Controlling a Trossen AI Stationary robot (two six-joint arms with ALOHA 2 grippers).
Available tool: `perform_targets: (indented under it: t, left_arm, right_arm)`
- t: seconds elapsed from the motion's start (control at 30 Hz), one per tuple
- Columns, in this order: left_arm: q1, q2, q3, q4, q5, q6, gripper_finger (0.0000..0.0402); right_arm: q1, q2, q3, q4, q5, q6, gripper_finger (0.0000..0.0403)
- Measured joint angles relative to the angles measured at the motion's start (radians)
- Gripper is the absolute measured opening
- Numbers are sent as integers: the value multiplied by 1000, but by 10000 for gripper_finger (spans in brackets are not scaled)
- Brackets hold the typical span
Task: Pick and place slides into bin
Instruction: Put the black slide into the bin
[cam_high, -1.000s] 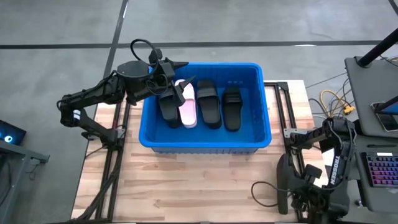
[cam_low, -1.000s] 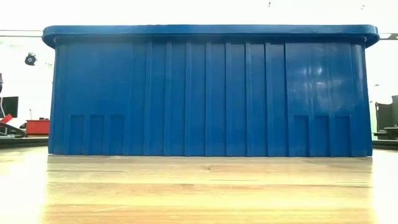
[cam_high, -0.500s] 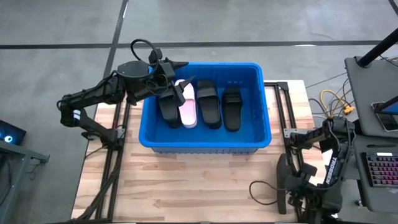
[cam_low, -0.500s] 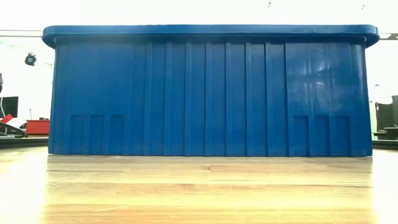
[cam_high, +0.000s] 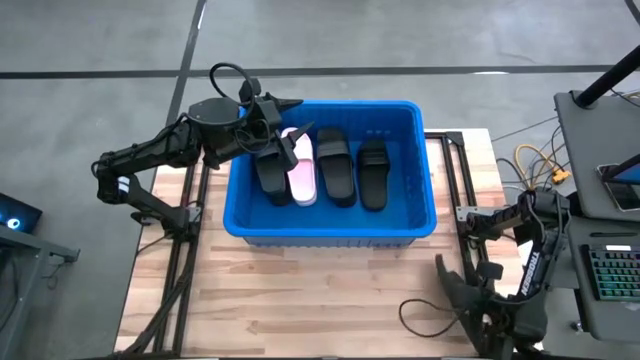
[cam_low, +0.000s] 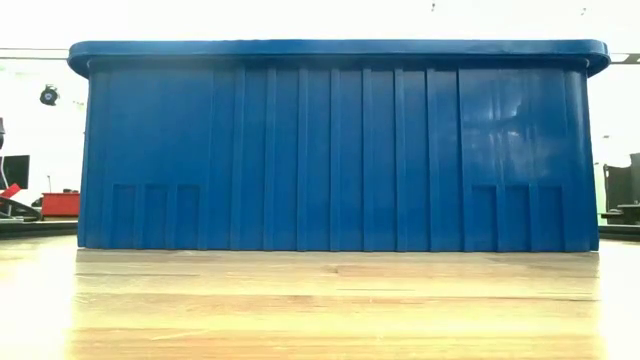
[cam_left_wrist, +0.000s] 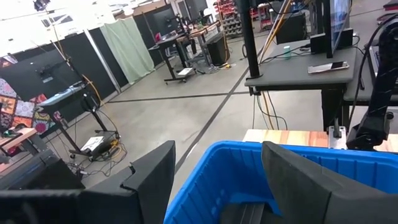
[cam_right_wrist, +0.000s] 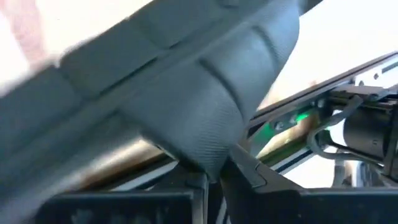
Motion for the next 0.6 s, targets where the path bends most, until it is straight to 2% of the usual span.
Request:
perform_targets:
  t: [0.13,0.3,0.43,0.6]
  left_arm:
    - [0,0,0,1,-1,0,223]
    - [0,0,0,1,0,0,223]
    - [0,0,0,1,-1,0,223]
    - [0,0,0,1,0,0,223]
  right_arm:
    - [-2,-6,70,-37,5,-2,12]
    - [-8,-47,164,-114,104,46,10]
    - [-17,-103,222,-124,251,95,10]
    - [-34,-193,279,-129,509,136,9]
